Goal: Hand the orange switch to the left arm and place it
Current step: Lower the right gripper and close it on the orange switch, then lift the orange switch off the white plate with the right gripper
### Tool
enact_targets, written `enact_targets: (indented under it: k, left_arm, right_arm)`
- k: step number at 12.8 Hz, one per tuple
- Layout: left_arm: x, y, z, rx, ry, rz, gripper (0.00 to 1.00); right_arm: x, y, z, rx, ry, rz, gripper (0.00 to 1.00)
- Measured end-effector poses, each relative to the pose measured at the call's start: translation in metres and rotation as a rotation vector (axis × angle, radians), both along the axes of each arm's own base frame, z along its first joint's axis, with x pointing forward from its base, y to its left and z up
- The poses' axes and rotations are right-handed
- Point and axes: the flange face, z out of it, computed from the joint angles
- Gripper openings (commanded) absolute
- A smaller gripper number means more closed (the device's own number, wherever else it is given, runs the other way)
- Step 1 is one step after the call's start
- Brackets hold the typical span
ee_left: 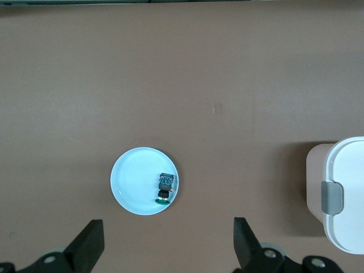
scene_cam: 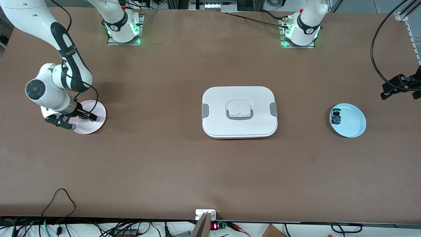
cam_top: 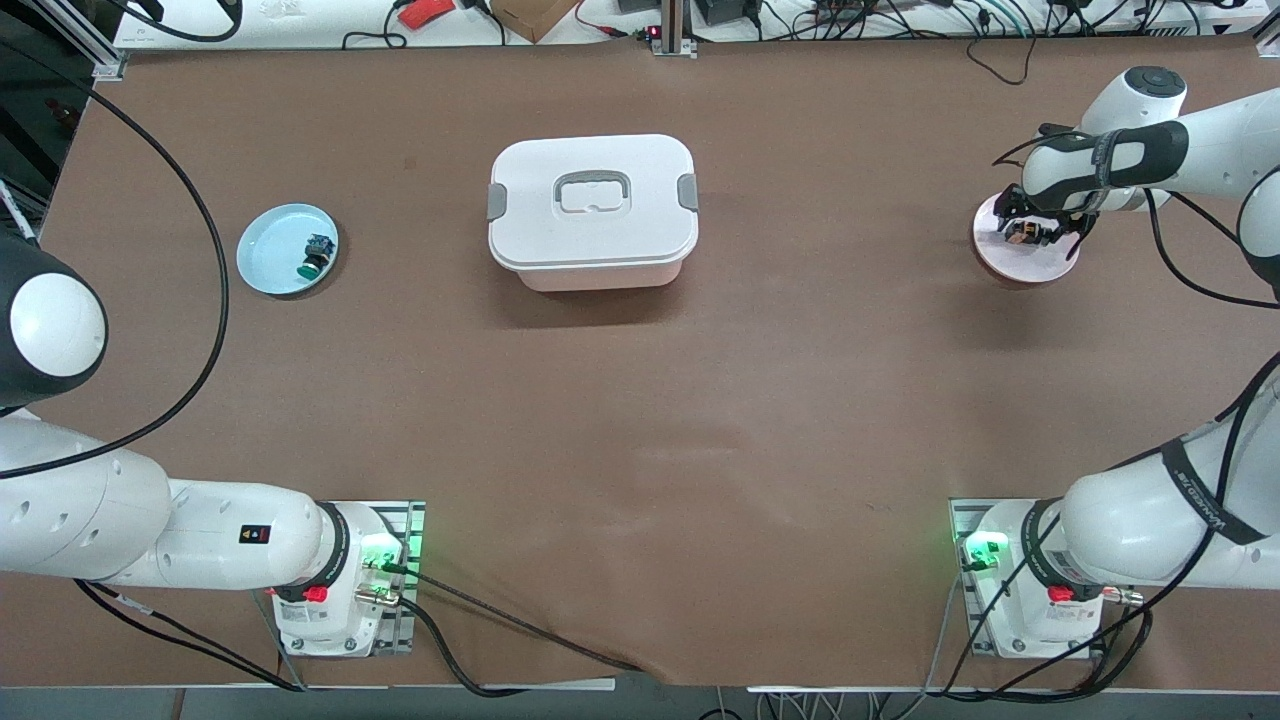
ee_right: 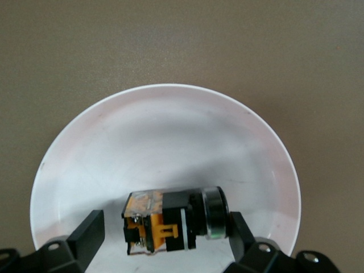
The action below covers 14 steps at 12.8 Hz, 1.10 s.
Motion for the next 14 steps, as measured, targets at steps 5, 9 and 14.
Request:
enact_targets:
  k: [5, 9, 14]
  left_arm:
    - [0.0, 0.0, 0.0, 0.0, 0.0, 0.0, 1.0]
    - [0.0, 0.0, 0.0, 0.0, 0.0, 0.0, 1.0]
    - [0.0, 0.0, -0.001, 0.0, 0.004, 0.001, 1.0]
  right_arm:
    - [-0.001, -0.002, -0.005, 0.001, 0.006, 0.044, 0.29]
    - [0.0, -0.002, -0.003, 0.007, 0.018, 0.238, 0.0]
    - [0.012, 0.013, 0.032, 0.02, 0.032, 0.302, 0.0]
